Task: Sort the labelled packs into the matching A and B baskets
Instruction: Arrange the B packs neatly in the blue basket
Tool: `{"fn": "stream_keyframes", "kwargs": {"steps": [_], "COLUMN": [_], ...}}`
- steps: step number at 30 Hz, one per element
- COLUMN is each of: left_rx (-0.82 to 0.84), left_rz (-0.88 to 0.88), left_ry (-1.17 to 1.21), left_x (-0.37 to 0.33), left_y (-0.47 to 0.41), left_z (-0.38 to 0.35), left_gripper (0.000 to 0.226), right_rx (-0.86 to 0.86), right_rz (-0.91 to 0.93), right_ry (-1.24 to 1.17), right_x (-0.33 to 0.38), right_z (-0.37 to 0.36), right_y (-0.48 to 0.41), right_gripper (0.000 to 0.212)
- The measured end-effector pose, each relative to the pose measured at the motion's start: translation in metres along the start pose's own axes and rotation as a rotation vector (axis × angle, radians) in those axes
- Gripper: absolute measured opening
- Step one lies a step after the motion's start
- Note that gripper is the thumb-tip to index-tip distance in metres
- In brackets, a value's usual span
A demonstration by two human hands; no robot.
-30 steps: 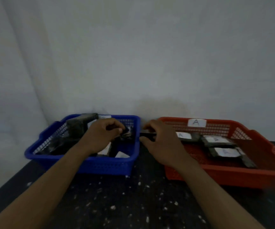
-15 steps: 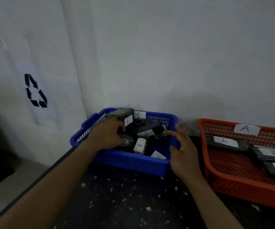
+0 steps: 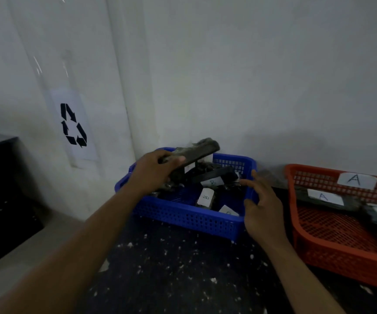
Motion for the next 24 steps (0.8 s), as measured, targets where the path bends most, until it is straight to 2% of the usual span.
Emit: {"fn": "stream_keyframes", "kwargs": {"steps": [4, 8, 12, 14, 16, 19, 21, 24], "left_rx": [0.140, 0.282, 0.462, 0.451, 0.342, 0.269, 0.347, 0.527], "left_rz": [-0.021, -0.160, -0.057, -0.012, -0.007, 0.045, 0.106, 0.097], "left_ry": [-0.236, -0.424, -0.247, -0.233, -0.364, -0.766, -0.910, -0.973], "left_x": [-0.021, -0.030, -0.022, -0.011, 0.006, 0.031, 0.037, 0.037], "left_y": [0.016, 0.031, 0.024, 0.016, 0.001, -0.020, -0.027, -0.033], "left_z": [-0.058, -0.097, -0.083, -0.061, -0.035, 0.003, 0.011, 0.004], "left_gripper": [0.051, 0.046, 0.042, 0.040, 0.033, 0.030, 0.029, 0.037], "right_rx": [-0.001, 0.000, 0.008, 0.018, 0.020, 0.019, 0.014, 0.007], "right_rz": [0.012, 0.013, 0.029, 0.042, 0.040, 0.031, 0.028, 0.034], "right_ry": [-0.003, 0.004, 0.014, 0.033, 0.040, 0.045, 0.056, 0.060], "right_x": [0.000, 0.000, 0.000, 0.000, 0.000, 0.000, 0.001, 0.001], "right_z": [0.000, 0.000, 0.000, 0.000, 0.001, 0.000, 0.000, 0.001], "right_y": [0.000, 0.001, 0.001, 0.000, -0.001, -0.001, -0.001, -0.001], "right_gripper": [0.049, 0.047, 0.047, 0.046, 0.046, 0.046, 0.046, 0.046]}}
Point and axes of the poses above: each hand's wrist, its own y-axis away from the middle knuckle, its own z-axis out of the back of the hand, x = y × z, the point moved 2 cm from there along -y, towards the middle knuckle, and after that the axes turned 15 degrees about -x, right-handed, at the moved point
